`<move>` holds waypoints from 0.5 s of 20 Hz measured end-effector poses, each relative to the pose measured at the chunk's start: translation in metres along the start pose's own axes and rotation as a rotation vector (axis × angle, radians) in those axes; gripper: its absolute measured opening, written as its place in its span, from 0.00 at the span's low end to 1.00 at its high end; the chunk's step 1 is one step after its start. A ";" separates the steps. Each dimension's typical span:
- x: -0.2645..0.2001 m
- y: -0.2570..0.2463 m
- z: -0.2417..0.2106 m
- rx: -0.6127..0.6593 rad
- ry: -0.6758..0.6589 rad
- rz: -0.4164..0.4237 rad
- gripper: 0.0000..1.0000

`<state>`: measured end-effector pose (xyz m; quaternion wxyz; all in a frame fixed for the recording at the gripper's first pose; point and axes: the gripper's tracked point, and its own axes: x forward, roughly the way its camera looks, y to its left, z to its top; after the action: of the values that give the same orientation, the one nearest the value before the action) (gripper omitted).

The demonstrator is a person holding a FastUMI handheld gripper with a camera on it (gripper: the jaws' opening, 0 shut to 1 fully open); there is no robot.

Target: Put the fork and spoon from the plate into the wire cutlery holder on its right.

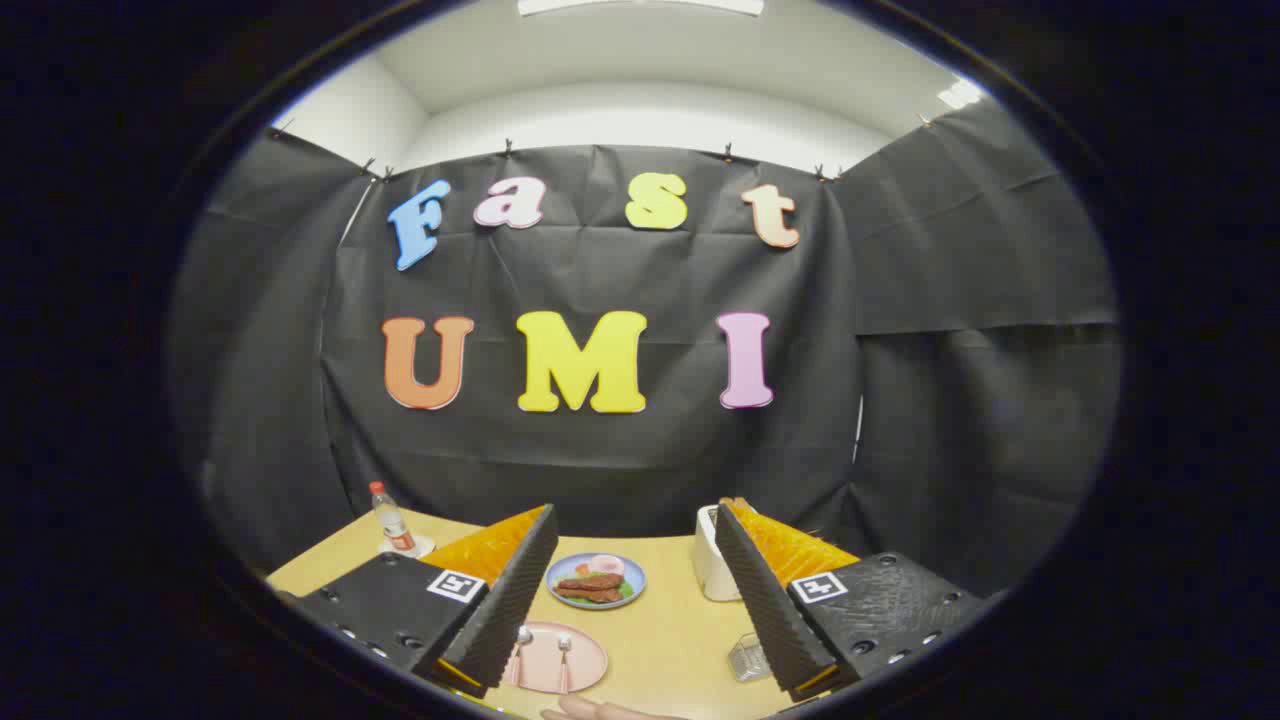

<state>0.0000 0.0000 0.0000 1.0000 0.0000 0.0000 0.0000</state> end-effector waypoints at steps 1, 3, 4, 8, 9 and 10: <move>0.002 -0.001 0.002 -0.012 0.005 0.003 0.95; 0.002 -0.001 0.011 -0.023 -0.006 0.008 0.95; 0.003 -0.004 0.013 -0.025 -0.009 0.009 0.95; 0.005 -0.007 0.013 -0.034 0.000 0.022 0.95; 0.007 -0.010 0.013 -0.038 0.002 0.017 0.95; 0.009 -0.011 0.012 -0.038 0.009 0.017 0.95</move>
<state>0.0088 -0.0110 0.0118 0.9998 -0.0192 0.0043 0.0087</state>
